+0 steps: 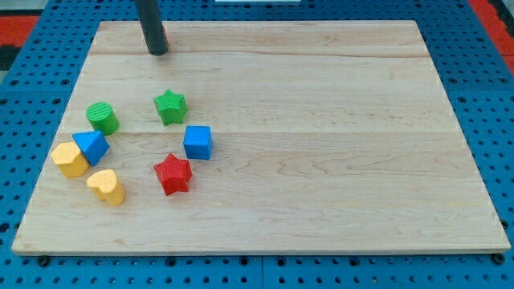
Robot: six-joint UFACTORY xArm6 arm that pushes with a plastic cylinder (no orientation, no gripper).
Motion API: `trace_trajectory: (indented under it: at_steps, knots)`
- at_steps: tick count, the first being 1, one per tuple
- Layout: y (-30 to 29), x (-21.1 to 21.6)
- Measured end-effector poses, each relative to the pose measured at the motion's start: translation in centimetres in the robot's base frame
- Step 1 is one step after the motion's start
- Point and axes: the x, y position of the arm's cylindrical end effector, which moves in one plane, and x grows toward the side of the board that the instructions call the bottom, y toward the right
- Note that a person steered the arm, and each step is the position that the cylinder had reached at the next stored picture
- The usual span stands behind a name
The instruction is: Slide the green star towards the top center
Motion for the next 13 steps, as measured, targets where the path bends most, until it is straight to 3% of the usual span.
trace_trajectory:
  at_steps: [3, 5, 6, 11, 13]
  knots:
    - [-0.4, 5.3]
    - [-2.7, 15.0]
    - [3.5, 15.6]
    - [10.1, 6.5]
    - [7.4, 6.4]
